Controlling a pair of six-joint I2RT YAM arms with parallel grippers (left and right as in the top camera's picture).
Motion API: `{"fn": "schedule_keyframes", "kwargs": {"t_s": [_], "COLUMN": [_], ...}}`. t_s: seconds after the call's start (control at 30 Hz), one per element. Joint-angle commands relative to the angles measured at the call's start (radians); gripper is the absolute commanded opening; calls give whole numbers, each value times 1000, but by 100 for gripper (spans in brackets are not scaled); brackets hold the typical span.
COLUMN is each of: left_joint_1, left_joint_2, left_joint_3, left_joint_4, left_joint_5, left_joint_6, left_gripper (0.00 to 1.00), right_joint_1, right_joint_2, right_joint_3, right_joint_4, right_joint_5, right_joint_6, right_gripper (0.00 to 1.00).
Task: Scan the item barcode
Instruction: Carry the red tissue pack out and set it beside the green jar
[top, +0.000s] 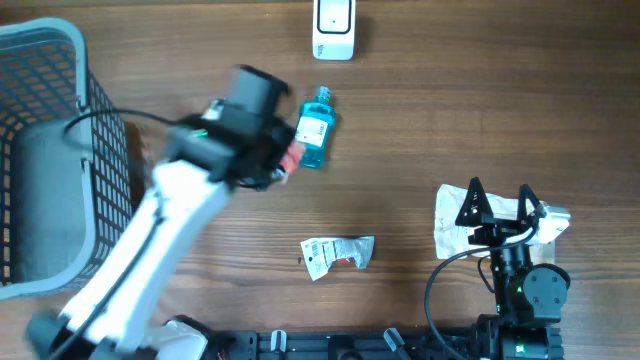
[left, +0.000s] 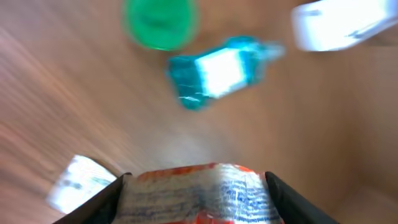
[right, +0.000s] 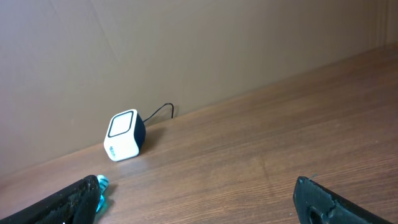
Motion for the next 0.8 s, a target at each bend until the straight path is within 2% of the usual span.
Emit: {"fn": "schedule_keyframes", "kwargs": {"t_s": [0.0, 0.23, 0.37, 0.43, 0.53, 0.63, 0.7, 0.77], "left_joint_1": [-106, -138, -138, -139, -141, -141, -142, -143], "left_joint_2": [148, 389, 459, 468, 468, 467, 459, 444], "left_joint_3": [-9, -10, -10, -10, -10, -10, -10, -10], "left_joint_4": [-2, 46, 38, 34, 40, 45, 47, 46], "left_joint_5": [-254, -238, -238, -239, -239, -238, -238, -233], "left_joint_6": [30, 30, 29, 9, -30, -46, -46, -45], "left_gripper": [61, 50, 51, 57, 76, 89, 91, 91], "right_joint_1": [0, 0, 0, 0, 0, 0, 0, 0], "right_joint_2": [-6, -6, -6, -6, -6, -6, -6, -6], "right_joint_3": [-1, -1, -1, -1, -1, -1, -1, -1], "right_joint_4": [3, 3, 3, 3, 3, 3, 3, 15], "right_joint_5": [13, 13, 13, 13, 13, 13, 13, 100], "right_joint_6": [-8, -7, -8, -8, -8, -8, -8, -10], "right_gripper": [100, 100, 100, 100, 100, 100, 100, 100]}}
